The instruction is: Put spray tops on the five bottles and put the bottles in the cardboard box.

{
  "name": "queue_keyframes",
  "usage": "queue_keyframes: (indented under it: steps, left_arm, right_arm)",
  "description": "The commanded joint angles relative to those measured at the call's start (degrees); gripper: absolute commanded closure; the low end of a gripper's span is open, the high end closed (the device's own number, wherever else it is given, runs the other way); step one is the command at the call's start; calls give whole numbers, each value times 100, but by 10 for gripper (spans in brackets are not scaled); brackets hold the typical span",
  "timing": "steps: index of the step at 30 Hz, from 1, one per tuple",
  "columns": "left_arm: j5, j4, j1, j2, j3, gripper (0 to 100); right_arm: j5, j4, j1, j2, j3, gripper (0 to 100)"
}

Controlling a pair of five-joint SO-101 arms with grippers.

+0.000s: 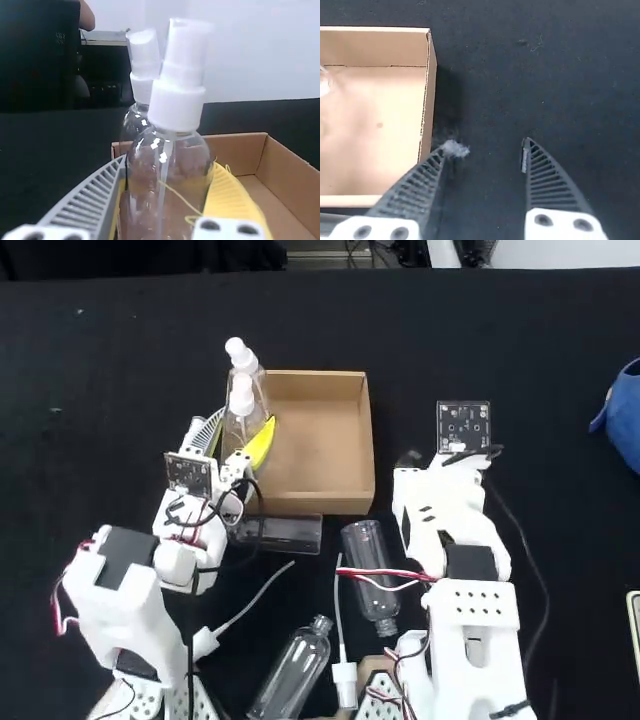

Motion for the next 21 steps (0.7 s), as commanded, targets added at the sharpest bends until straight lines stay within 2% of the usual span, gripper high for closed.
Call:
queue_keyframes:
  steps: [1, 21]
  left_arm:
    - [44, -167, 4, 97, -312, 970]
    - [44, -167, -40, 193, -259, 970]
  right_arm:
    - [9, -185, 105, -215, -13, 805]
    - [18, -185, 105, -215, -4, 805]
